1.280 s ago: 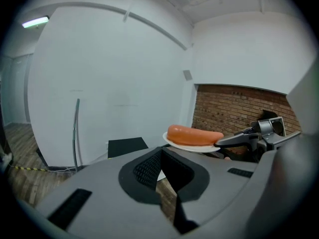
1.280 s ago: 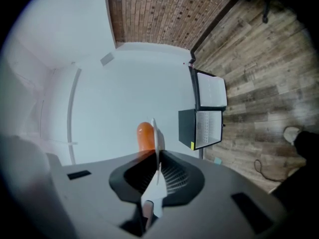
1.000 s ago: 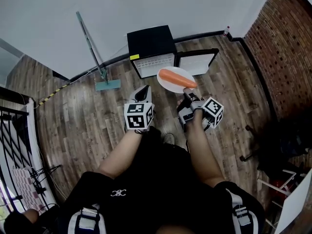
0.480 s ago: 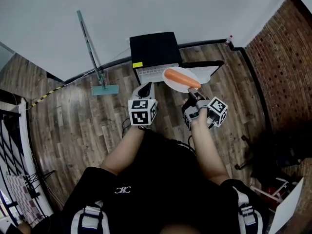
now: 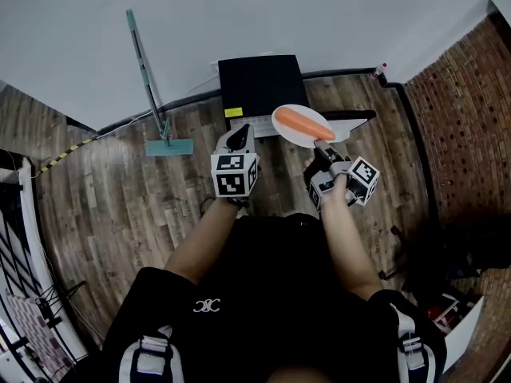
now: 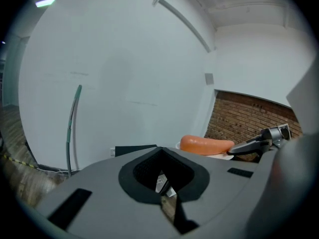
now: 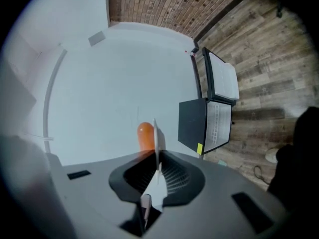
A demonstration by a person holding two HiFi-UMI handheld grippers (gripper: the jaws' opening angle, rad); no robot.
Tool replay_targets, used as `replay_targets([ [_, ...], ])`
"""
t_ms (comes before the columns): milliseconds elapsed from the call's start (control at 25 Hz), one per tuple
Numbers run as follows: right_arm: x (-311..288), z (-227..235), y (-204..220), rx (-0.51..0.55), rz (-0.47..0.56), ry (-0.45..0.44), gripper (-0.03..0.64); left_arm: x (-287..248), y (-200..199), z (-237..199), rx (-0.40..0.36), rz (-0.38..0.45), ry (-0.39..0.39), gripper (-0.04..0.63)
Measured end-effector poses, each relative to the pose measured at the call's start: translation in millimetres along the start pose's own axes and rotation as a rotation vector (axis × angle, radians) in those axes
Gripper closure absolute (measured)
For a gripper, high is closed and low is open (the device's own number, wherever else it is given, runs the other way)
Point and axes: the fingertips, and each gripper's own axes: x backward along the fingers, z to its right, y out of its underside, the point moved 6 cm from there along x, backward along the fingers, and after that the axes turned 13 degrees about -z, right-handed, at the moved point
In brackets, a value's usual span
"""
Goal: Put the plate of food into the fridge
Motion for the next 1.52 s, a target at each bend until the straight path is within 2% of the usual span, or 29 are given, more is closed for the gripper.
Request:
replay_targets([
  [200,-27,7,-19,0.029,-0.056,0.037,0.575,-13,19,-39,0.067,-0.038,-0.079,0.598],
  [320,-46,9,-37,0.049,-0.122,0.049,0.575,-22,30,-45,0.110,-0.046,-0.132,0.598],
  [480,-66,15,-70,0.107,-0.241,0.076,0.576,-45,40,-31,0.162,-0.021,-0.198,0.598],
  [600,-73,26,-96,0.164,-0.367,0.110,0.577,-66,62,-10,0.249,-0.014,-0.257,0.598],
  [800,-100,65,-136,0.222,-0.554,0.144,0.578,-107,103,11,0.368,-0.014,-0.348,0.598],
  [960,-126,112,-140,0.227,-0.625,0.136,0.583,-128,151,18,0.444,-0.042,-0.390,0.598],
  [1080,-145,162,-130,0.197,-0.640,0.109,0.588,-146,187,5,0.452,-0.058,-0.406,0.598],
  [1200,-165,216,-121,0.187,-0.646,0.097,0.588,-170,218,-15,0.429,-0.038,-0.416,0.598],
  [1360,-203,289,-114,0.175,-0.622,0.054,0.588,-212,263,-52,0.370,0.015,-0.416,0.598],
  [1520,-256,357,-131,0.181,-0.547,-0.004,0.588,-268,302,-95,0.315,0.091,-0.405,0.598],
])
